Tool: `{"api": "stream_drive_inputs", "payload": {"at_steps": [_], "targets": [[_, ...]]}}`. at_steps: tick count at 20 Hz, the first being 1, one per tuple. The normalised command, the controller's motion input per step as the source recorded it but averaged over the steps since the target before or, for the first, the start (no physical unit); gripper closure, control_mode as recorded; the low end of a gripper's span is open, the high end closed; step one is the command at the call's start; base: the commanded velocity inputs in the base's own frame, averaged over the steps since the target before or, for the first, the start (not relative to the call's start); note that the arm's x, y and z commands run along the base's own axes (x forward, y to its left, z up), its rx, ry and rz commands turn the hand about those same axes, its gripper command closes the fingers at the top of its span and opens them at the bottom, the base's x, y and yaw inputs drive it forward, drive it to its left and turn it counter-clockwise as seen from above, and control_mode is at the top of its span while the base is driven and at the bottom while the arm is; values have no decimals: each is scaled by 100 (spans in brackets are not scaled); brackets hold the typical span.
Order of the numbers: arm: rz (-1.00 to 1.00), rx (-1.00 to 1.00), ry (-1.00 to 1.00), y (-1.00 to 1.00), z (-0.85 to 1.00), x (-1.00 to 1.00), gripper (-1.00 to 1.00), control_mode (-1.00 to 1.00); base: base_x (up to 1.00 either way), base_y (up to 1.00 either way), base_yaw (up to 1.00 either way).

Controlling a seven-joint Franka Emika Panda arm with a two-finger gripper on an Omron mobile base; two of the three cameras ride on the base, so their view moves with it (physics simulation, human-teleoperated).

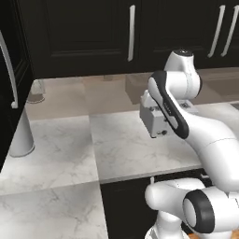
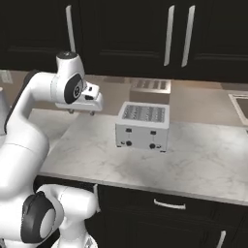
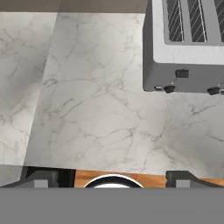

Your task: Navigate to the range hood.

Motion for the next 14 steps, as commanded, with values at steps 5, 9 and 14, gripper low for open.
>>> {"api": "stream_drive_inputs", "payload": {"at_steps": [5,9,14], "targets": [[0,0,0,0,0,0,-100,100,-37,3,-26],[0,0,0,0,0,0,-100,100,-19,3,-37],[0,0,0,0,0,0,-100,100,-7,0,-41]]}}
